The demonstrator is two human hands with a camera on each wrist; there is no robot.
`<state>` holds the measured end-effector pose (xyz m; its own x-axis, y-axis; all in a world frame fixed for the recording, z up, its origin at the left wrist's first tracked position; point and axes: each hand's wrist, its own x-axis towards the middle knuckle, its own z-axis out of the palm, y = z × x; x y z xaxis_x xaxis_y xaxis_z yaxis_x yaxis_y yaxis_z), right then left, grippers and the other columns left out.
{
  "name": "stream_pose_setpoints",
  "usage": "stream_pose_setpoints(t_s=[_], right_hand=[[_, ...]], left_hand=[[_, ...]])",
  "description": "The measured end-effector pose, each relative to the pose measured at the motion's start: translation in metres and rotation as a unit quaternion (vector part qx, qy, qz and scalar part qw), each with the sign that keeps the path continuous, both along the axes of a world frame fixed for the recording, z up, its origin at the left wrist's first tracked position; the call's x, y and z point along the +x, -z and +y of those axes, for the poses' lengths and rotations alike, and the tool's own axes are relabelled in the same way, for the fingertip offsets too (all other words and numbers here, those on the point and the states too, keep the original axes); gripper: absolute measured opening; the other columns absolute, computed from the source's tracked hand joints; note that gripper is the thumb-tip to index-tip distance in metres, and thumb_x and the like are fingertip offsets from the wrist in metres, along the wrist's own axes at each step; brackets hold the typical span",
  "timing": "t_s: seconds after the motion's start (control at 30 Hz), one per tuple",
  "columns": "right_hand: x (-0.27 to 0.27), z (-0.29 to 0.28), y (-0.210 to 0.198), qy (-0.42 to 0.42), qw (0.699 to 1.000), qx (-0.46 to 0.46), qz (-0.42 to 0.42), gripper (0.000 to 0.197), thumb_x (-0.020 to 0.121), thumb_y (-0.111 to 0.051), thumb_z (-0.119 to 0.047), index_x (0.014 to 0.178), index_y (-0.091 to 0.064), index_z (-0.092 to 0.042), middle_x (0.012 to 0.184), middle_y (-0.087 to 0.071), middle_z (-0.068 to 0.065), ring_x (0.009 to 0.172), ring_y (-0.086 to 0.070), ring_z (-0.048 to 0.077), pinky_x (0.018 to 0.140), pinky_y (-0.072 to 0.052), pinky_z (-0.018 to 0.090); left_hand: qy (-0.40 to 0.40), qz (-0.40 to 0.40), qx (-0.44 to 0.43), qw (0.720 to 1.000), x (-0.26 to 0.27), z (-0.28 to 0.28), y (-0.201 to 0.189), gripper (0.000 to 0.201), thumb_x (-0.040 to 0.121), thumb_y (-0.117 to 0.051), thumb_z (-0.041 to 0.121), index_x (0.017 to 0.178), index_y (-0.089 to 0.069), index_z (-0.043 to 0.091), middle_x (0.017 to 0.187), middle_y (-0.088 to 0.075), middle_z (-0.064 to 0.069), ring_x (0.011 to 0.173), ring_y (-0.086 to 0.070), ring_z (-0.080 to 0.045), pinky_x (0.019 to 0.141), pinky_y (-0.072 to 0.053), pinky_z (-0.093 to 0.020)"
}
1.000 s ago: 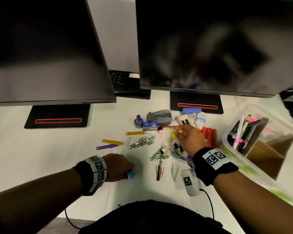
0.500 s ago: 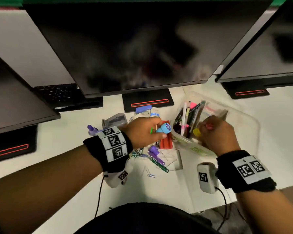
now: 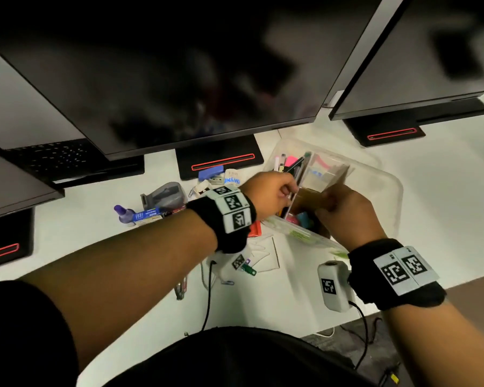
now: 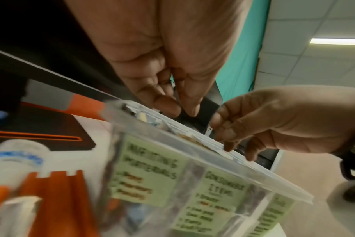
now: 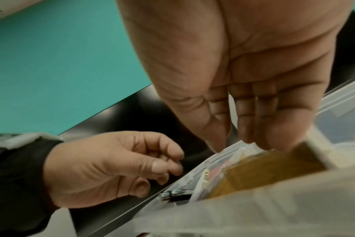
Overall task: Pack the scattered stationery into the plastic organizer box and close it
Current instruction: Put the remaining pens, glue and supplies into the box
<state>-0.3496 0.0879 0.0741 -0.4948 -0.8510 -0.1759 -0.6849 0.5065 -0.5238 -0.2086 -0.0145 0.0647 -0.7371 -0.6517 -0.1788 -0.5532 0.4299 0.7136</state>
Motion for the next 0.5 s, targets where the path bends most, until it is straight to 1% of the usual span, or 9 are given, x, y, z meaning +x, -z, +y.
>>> stream_pose_setpoints(t_s=[0.07,0.13,0.17,0.2,0.23,0.3,0.37,0.43,0.5], right_hand=[[0.011,-0.003,-0.002,-0.033,0.999,-0.02,-0.035,0.016,0.076,-0.063,-0.003,0.089,-0.063,-0.012,0.087,-0.068,0.009,0.081,-0.062,0.026,0.067,-0.043,0.024],[0.03,-0.009,-0.004,-0.088,0.991,-0.041,-0.087,0.014,0.076,-0.064,-0.001,0.082,-0.063,-0.013,0.075,-0.065,0.003,0.067,-0.059,0.017,0.06,-0.043,0.016],[0.044,-0.014,-0.004,-0.126,0.986,-0.045,-0.1,0.014,0.076,-0.065,0.0,0.083,-0.065,-0.012,0.073,-0.063,0.0,0.064,-0.057,0.014,0.059,-0.042,0.01],[0.056,-0.019,-0.004,-0.164,0.98,-0.045,-0.101,0.014,0.076,-0.065,0.0,0.085,-0.066,-0.011,0.072,-0.062,-0.001,0.063,-0.057,0.012,0.06,-0.042,0.009],[0.07,-0.025,-0.003,-0.205,0.973,-0.037,-0.097,0.015,0.077,-0.065,-0.001,0.087,-0.066,-0.011,0.074,-0.062,-0.002,0.065,-0.057,0.013,0.061,-0.042,0.011],[0.091,-0.035,0.008,-0.275,0.959,0.005,-0.069,0.016,0.08,-0.062,-0.006,0.093,-0.066,-0.013,0.079,-0.063,-0.002,0.072,-0.058,0.014,0.066,-0.043,0.019],[0.11,-0.043,0.032,-0.332,0.942,0.05,-0.026,0.015,0.082,-0.06,-0.009,0.095,-0.066,-0.015,0.088,-0.067,-0.001,0.08,-0.062,0.018,0.071,-0.046,0.024],[0.123,-0.047,0.057,-0.358,0.929,0.087,0.022,0.014,0.085,-0.059,-0.012,0.096,-0.065,-0.016,0.099,-0.067,0.005,0.089,-0.064,0.023,0.076,-0.049,0.026],[0.131,-0.05,0.076,-0.362,0.922,0.122,0.062,0.022,0.09,-0.054,-0.016,0.111,-0.061,-0.016,0.113,-0.063,0.011,0.096,-0.064,0.026,0.085,-0.052,0.032]], left_hand=[[-0.023,0.001,-0.007,1.0,0.027,-0.01,-0.002,0.02,0.086,-0.059,0.009,0.103,-0.066,0.016,0.093,-0.063,0.005,0.076,-0.056,-0.007,0.065,-0.04,-0.008],[-0.035,-0.026,-0.021,0.999,0.056,-0.021,0.0,0.019,0.086,-0.056,0.008,0.099,-0.067,0.016,0.085,-0.06,0.01,0.066,-0.052,0.001,0.063,-0.041,-0.009],[-0.036,-0.049,-0.028,0.998,0.073,-0.025,0.002,0.018,0.086,-0.056,0.009,0.097,-0.067,0.017,0.084,-0.061,0.01,0.064,-0.051,0.001,0.064,-0.043,-0.012],[-0.026,-0.08,-0.038,0.996,0.087,-0.028,0.004,0.017,0.085,-0.057,0.011,0.097,-0.068,0.018,0.084,-0.061,0.01,0.066,-0.051,-0.001,0.067,-0.042,-0.016],[-0.004,-0.121,-0.05,0.991,0.102,-0.03,0.007,0.016,0.085,-0.058,0.014,0.097,-0.068,0.019,0.085,-0.061,0.01,0.07,-0.051,-0.004,0.07,-0.04,-0.018],[0.056,-0.201,-0.055,0.976,0.124,-0.029,0.016,0.017,0.086,-0.059,0.019,0.1,-0.067,0.02,0.086,-0.059,0.01,0.08,-0.051,-0.007,0.073,-0.036,-0.018],[0.098,-0.247,-0.036,0.963,0.145,-0.026,0.026,0.019,0.086,-0.057,0.018,0.102,-0.067,0.019,0.094,-0.066,0.004,0.088,-0.058,-0.014,0.075,-0.039,-0.019],[0.124,-0.273,-0.041,0.953,0.162,-0.024,0.036,0.022,0.086,-0.055,0.018,0.104,-0.067,0.02,0.104,-0.069,-0.001,0.098,-0.061,-0.02,0.081,-0.046,-0.024],[0.141,-0.293,-0.052,0.944,0.175,-0.022,0.046,0.022,0.088,-0.053,0.019,0.106,-0.066,0.019,0.108,-0.066,-0.003,0.102,-0.059,-0.023,0.089,-0.048,-0.032]])
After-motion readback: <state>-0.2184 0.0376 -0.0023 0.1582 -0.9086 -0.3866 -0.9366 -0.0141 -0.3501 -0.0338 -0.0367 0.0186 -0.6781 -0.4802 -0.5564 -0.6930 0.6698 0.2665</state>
